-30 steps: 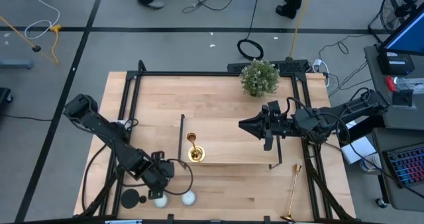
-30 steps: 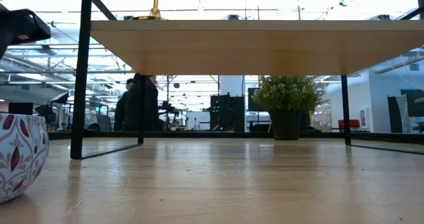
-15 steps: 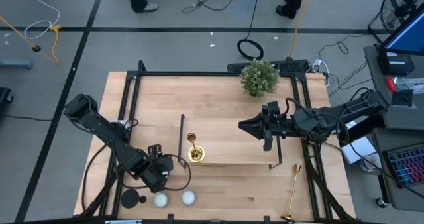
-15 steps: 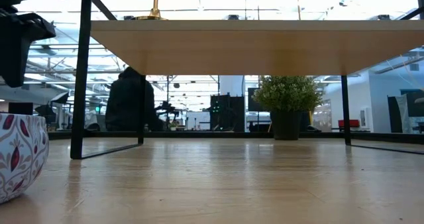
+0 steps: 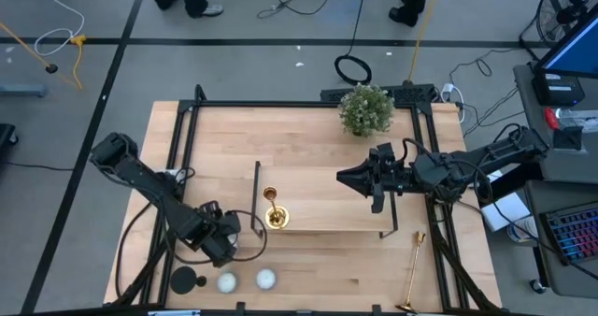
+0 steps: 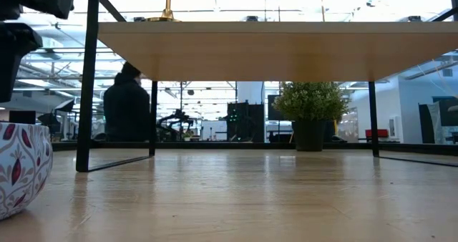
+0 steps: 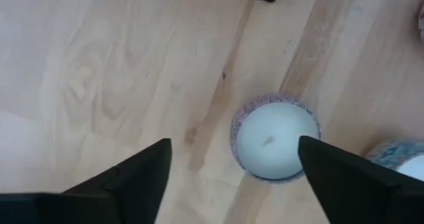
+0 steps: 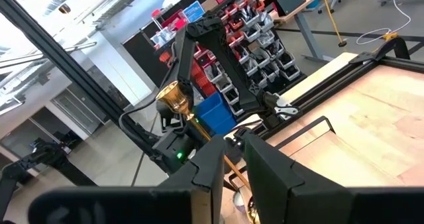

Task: Pick & Place candle stick holders
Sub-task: Put the pink scented candle on the shelf

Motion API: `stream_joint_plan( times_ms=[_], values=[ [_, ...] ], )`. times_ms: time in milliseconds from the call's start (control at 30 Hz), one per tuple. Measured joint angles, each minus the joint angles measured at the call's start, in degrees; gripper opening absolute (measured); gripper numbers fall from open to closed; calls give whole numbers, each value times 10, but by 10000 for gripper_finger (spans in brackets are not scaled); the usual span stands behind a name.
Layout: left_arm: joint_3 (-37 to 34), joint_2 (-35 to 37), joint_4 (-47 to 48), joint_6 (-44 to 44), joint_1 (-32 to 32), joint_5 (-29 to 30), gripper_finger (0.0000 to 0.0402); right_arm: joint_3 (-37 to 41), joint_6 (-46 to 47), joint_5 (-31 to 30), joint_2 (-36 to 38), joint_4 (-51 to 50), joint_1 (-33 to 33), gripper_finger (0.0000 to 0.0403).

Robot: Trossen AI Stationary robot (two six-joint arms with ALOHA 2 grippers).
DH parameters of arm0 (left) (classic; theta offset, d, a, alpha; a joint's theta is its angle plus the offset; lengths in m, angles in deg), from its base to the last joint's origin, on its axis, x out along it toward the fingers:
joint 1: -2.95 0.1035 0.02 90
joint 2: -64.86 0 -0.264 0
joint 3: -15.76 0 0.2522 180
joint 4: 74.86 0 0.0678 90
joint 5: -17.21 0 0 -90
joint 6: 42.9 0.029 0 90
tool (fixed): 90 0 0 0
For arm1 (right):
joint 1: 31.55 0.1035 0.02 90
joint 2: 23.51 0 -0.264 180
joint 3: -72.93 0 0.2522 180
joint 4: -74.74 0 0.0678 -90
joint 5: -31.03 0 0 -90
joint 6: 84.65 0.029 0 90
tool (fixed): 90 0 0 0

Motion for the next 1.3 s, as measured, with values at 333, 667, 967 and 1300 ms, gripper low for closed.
stream_joint_plan(
  times_ms=[333, 667, 967, 1300],
  values=[
    [0, 0, -36, -30, 4, -23, 397, 0, 9, 0, 0, 0, 0, 61],
    [0, -68, -35, -58, -13, -31, 399, 0, 11, 0, 0, 0, 0, 61],
    [-2, -108, -56, -59, -15, -56, 398, 0, 11, 0, 0, 0, 0, 61],
    [0, -88, -39, -68, -9, -57, 397, 0, 13, 0, 0, 0, 0, 61]
  ],
)
